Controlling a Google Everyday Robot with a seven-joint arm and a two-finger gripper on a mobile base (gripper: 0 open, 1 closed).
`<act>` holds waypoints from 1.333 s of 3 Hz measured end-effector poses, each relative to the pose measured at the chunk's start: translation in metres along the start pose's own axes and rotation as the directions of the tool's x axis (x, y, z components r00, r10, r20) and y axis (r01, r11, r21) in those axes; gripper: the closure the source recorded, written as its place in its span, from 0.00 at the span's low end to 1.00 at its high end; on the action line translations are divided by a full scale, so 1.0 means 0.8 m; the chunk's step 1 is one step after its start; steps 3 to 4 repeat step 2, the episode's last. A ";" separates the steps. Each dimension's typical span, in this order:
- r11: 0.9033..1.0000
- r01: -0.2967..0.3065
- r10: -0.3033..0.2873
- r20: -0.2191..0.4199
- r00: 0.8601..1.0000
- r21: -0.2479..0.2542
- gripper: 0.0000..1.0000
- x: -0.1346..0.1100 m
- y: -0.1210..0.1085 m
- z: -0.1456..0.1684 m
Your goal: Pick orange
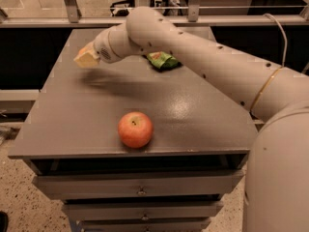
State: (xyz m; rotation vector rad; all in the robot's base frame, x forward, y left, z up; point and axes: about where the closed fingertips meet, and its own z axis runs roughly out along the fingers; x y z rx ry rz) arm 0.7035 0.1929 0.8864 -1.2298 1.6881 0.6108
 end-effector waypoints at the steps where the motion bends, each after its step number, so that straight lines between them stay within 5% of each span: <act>1: 0.999 0.030 -0.033 0.103 0.994 0.025 1.00 -0.036 -0.040 -0.088; 4: 0.999 0.029 -0.031 0.089 0.996 0.019 1.00 -0.032 -0.034 -0.074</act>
Offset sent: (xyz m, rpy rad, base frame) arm 0.0022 -0.0335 0.0375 0.0547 -0.0411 0.0055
